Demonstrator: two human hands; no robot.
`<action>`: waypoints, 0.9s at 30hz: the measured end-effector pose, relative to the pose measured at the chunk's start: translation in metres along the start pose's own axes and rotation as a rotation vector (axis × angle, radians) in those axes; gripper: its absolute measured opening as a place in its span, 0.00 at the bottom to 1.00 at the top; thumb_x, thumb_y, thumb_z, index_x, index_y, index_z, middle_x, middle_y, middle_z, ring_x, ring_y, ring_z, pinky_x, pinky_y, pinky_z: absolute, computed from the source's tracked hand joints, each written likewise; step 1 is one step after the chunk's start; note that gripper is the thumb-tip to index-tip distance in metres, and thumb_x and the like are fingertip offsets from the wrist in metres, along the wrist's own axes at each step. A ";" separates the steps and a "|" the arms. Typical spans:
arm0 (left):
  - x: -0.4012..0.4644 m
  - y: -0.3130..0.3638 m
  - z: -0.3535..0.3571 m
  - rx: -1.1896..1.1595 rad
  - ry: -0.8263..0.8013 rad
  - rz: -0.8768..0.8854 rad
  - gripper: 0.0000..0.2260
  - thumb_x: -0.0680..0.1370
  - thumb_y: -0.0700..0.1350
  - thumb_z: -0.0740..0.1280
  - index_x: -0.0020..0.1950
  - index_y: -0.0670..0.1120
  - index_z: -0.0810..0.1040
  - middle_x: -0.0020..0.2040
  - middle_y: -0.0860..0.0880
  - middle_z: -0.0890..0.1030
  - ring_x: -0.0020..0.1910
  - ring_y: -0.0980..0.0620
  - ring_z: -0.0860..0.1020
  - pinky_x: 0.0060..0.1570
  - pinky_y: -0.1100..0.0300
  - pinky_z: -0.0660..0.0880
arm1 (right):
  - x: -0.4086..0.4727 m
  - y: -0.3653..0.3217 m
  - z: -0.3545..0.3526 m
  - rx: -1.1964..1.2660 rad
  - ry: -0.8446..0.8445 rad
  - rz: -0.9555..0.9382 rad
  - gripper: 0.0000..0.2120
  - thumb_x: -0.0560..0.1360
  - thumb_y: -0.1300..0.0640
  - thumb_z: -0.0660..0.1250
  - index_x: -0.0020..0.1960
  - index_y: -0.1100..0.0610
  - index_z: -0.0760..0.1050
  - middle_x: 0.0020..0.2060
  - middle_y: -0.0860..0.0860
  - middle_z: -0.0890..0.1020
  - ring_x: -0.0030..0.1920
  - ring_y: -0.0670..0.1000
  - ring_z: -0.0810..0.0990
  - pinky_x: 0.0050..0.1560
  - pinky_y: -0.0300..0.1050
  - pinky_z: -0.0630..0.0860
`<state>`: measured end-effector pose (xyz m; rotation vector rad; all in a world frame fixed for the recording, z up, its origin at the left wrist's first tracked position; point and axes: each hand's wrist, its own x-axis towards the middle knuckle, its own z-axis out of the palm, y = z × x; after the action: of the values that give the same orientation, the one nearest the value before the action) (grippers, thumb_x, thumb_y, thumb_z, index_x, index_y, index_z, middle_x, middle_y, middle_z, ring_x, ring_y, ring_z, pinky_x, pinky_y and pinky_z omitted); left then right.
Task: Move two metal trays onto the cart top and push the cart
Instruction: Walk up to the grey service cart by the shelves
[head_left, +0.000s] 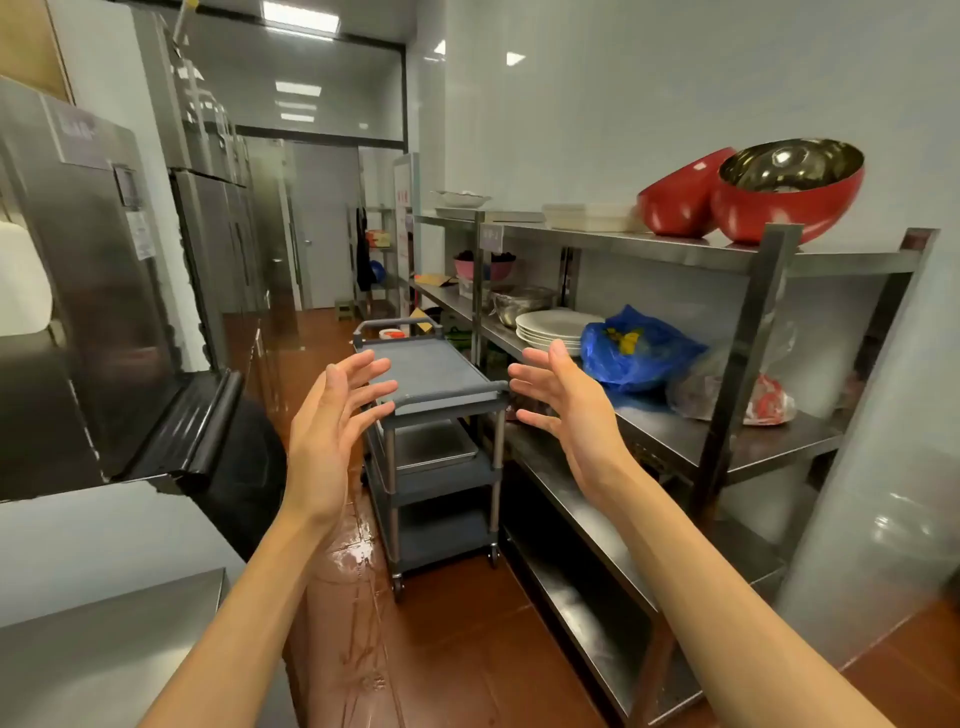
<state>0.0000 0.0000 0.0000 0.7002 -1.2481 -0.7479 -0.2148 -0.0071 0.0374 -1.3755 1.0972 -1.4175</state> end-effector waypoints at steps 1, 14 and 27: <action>0.009 -0.004 -0.005 0.012 0.011 -0.013 0.34 0.73 0.66 0.57 0.69 0.44 0.72 0.64 0.46 0.80 0.62 0.49 0.79 0.62 0.52 0.75 | 0.011 0.004 0.006 -0.003 0.008 0.002 0.24 0.82 0.44 0.51 0.70 0.57 0.71 0.64 0.55 0.78 0.63 0.53 0.77 0.67 0.60 0.70; 0.149 -0.125 -0.070 0.086 0.038 -0.102 0.26 0.79 0.60 0.54 0.68 0.45 0.74 0.62 0.47 0.81 0.60 0.50 0.80 0.61 0.51 0.76 | 0.182 0.083 0.067 0.035 0.068 0.015 0.23 0.82 0.43 0.52 0.66 0.55 0.75 0.59 0.52 0.81 0.60 0.49 0.79 0.65 0.57 0.73; 0.326 -0.271 -0.093 0.147 0.211 -0.152 0.26 0.78 0.59 0.55 0.66 0.43 0.75 0.61 0.44 0.81 0.58 0.47 0.81 0.60 0.50 0.77 | 0.435 0.177 0.132 0.057 -0.041 0.045 0.21 0.82 0.45 0.53 0.63 0.57 0.76 0.56 0.52 0.83 0.57 0.49 0.81 0.61 0.54 0.76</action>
<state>0.1100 -0.4165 -0.0521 0.9777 -1.0724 -0.6902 -0.0958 -0.4764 -0.0245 -1.3258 1.0476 -1.3725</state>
